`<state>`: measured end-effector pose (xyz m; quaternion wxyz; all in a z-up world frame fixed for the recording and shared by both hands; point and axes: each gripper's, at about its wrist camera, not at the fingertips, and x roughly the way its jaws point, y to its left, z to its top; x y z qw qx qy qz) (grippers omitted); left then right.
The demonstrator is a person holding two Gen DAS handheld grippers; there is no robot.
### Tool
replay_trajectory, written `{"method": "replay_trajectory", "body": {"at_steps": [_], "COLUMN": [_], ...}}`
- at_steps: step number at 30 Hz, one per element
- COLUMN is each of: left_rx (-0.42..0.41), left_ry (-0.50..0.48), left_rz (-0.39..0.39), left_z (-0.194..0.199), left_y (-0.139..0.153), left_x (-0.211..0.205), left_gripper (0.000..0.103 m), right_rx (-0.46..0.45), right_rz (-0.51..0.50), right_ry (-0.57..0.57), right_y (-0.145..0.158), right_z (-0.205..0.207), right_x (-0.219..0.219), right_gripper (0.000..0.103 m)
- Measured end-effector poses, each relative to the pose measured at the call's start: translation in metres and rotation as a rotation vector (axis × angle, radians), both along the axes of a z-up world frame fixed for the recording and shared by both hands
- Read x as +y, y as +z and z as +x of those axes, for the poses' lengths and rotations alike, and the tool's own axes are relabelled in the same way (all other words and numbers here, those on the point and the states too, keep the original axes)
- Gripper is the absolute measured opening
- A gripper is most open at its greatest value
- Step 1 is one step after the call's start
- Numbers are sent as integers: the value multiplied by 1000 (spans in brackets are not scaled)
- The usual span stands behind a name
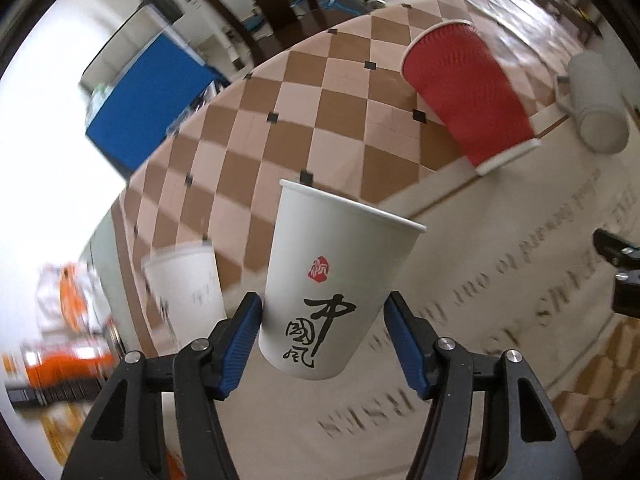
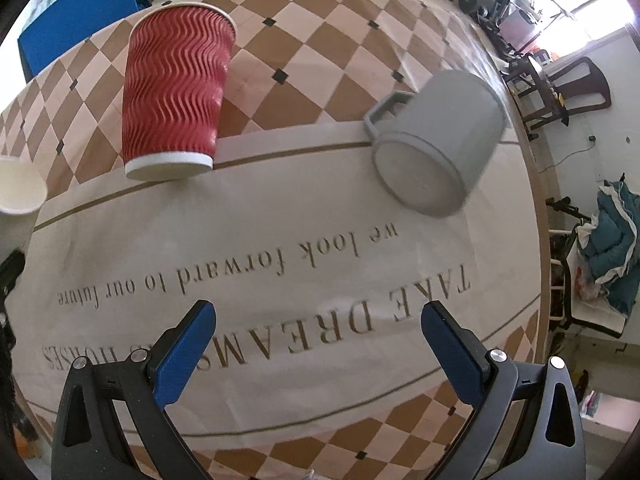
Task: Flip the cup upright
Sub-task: 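Lift the white cup with the left tool and carry it toward the right tool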
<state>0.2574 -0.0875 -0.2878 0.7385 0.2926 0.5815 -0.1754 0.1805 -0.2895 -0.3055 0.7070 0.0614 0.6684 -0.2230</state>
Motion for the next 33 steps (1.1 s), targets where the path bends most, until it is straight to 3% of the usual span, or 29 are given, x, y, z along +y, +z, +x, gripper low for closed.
{"method": "replay_trajectory", "body": {"at_steps": [6, 14, 18, 27, 33], "left_rx": [103, 332, 379, 458, 456], "left_ry": [217, 569, 655, 866, 864], "left_rz": [-60, -247, -290, -406, -406], "left_z": [-49, -111, -136, -148, -148], "left_y": [10, -11, -23, -50, -57], "left_x": [10, 21, 10, 13, 12], "left_gripper": [60, 60, 60, 61, 62], "right_rx": [-7, -18, -10, 19, 25], "right_rz": [25, 55, 64, 70, 67], "right_ry": [9, -35, -37, -19, -4], "right_y": [10, 9, 1, -22, -28], "right_z": [-35, -80, -95, -112, -120], "right_x": [-13, -50, -64, -81, -87], "right_gripper": [103, 103, 103, 103, 103]}}
